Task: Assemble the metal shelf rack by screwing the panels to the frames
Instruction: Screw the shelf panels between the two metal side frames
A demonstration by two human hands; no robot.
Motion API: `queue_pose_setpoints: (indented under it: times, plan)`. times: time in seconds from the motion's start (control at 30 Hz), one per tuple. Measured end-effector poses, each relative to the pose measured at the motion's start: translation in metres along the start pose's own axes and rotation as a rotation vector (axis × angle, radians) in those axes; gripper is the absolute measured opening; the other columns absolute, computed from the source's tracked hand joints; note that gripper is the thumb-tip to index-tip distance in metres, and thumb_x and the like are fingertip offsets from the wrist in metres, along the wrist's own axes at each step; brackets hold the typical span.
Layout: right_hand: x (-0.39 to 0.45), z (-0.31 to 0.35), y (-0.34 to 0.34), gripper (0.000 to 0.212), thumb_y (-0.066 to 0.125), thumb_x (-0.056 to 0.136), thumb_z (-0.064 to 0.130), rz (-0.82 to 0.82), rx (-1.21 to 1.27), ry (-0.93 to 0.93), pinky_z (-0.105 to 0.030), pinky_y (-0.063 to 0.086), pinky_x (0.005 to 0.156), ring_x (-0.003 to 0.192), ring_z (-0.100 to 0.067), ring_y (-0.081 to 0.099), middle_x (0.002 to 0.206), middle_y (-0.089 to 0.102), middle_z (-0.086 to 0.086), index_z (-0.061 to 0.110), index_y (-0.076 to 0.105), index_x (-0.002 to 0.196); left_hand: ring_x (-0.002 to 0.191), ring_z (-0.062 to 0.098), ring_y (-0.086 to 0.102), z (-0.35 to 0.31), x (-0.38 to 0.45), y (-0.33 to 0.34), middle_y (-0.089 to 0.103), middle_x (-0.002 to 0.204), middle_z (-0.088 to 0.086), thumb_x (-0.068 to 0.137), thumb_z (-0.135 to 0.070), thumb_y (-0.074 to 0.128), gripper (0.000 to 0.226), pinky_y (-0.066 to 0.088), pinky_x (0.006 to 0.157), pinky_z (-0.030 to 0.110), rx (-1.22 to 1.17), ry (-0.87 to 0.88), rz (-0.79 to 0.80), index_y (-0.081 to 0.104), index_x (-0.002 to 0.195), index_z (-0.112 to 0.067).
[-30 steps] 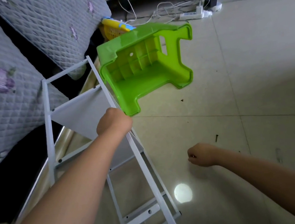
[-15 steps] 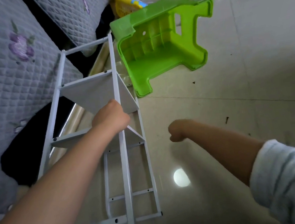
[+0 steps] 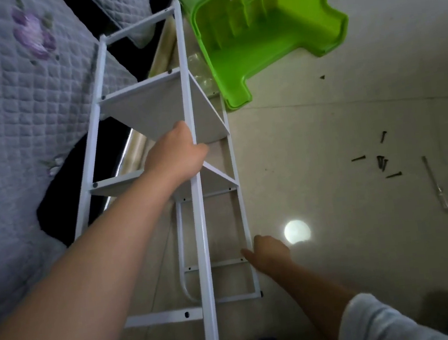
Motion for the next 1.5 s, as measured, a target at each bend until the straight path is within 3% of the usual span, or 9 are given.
queue_pose_setpoints:
  times: [0.33, 0.63, 0.8, 0.93, 1.07, 1.2, 1.37, 1.43, 1.5]
  plan:
    - [0.012, 0.004, 0.017, 0.033, 0.039, 0.095, 0.021, 0.04, 0.0, 0.12, -0.037, 0.045, 0.095, 0.115, -0.028, 0.053, 0.128, 0.053, -0.012, 0.008, 0.046, 0.124, 0.099, 0.036, 0.054, 0.0, 0.02, -0.006, 0.055, 0.108, 0.016, 0.086, -0.013, 0.05, 0.026, 0.046, 0.081, 0.038, 0.026, 0.031, -0.006, 0.045, 0.108, -0.001]
    - [0.012, 0.004, 0.016, 0.041, 0.041, 0.096, 0.038, 0.015, -0.013, 0.093, -0.034, 0.045, 0.092, 0.115, -0.025, 0.054, 0.125, 0.055, -0.009, 0.008, 0.048, 0.124, 0.091, 0.031, 0.051, -0.003, 0.027, -0.004, 0.052, 0.102, 0.01, 0.087, -0.013, 0.046, 0.02, 0.039, 0.073, 0.031, 0.025, 0.029, -0.004, 0.042, 0.106, -0.006]
    - [0.016, 0.016, 0.016, 0.03, 0.042, 0.093, 0.007, 0.017, -0.076, 0.075, -0.035, 0.046, 0.093, 0.115, -0.027, 0.055, 0.126, 0.055, -0.012, 0.003, 0.055, 0.121, 0.098, 0.034, 0.054, -0.005, 0.021, -0.003, 0.055, 0.108, 0.013, 0.089, -0.014, 0.044, 0.026, 0.041, 0.076, 0.034, 0.06, 0.005, -0.02, 0.043, 0.113, -0.004]
    - [0.015, 0.019, 0.022, 0.031, 0.041, 0.094, 0.003, -0.008, -0.081, 0.054, -0.031, 0.043, 0.097, 0.118, -0.025, 0.053, 0.128, 0.053, -0.012, 0.002, 0.053, 0.123, 0.096, 0.032, 0.054, -0.004, 0.019, -0.002, 0.058, 0.106, 0.012, 0.09, -0.015, 0.043, 0.024, 0.04, 0.073, 0.033, 0.064, -0.003, -0.024, 0.043, 0.111, -0.005]
    - [0.013, 0.018, 0.029, 0.029, 0.042, 0.094, 0.004, -0.001, 0.028, 0.06, -0.028, 0.044, 0.093, 0.114, -0.022, 0.055, 0.125, 0.056, -0.009, 0.003, 0.054, 0.12, 0.093, 0.032, 0.056, 0.006, 0.019, -0.007, 0.061, 0.104, 0.012, 0.09, -0.016, 0.043, 0.022, 0.045, 0.076, 0.036, 0.037, -0.011, -0.025, 0.044, 0.108, -0.005]
    - [0.008, 0.01, 0.028, 0.026, 0.044, 0.093, 0.013, -0.082, 0.355, 0.143, -0.026, 0.045, 0.078, 0.101, -0.022, 0.058, 0.112, 0.059, -0.008, 0.006, 0.049, 0.118, 0.094, 0.032, 0.059, 0.019, 0.014, -0.012, 0.063, 0.102, 0.013, 0.089, -0.015, 0.043, 0.017, 0.049, 0.085, 0.043, -0.033, -0.029, 0.004, 0.043, 0.103, -0.006]
    - [0.004, -0.002, 0.015, 0.02, 0.053, 0.089, 0.023, -0.099, 0.496, 0.107, -0.023, 0.037, 0.068, 0.082, -0.018, 0.05, 0.092, 0.053, -0.007, 0.008, 0.049, 0.102, 0.097, 0.032, 0.058, 0.038, 0.002, -0.028, 0.061, 0.105, 0.014, 0.089, -0.013, 0.043, 0.013, 0.048, 0.085, 0.04, -0.12, -0.063, -0.022, 0.044, 0.1, -0.007]
    - [0.004, -0.005, 0.009, 0.013, 0.05, 0.09, 0.021, -0.133, 0.517, 0.101, -0.024, 0.039, 0.07, 0.08, -0.022, 0.052, 0.086, 0.058, -0.01, 0.009, 0.053, 0.085, 0.099, 0.031, 0.055, 0.046, 0.0, -0.037, 0.058, 0.109, 0.014, 0.091, -0.012, 0.042, 0.017, 0.044, 0.08, 0.035, -0.133, -0.092, -0.043, 0.046, 0.107, -0.005]
    - [0.0, -0.005, 0.006, 0.022, 0.051, 0.09, 0.015, -0.151, 0.616, 0.104, -0.026, 0.039, 0.068, 0.078, -0.026, 0.054, 0.073, 0.055, -0.008, 0.011, 0.048, 0.068, 0.099, 0.031, 0.053, 0.055, -0.004, -0.043, 0.055, 0.114, 0.016, 0.093, -0.01, 0.041, 0.022, 0.04, 0.076, 0.032, -0.125, -0.122, -0.066, 0.046, 0.113, -0.003]
Point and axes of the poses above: each hand's wrist, its own x-axis towards the middle knuckle, its own y-axis out of the palm, z = x × y, the point moved 5 cm from there along x, towards the middle knuckle
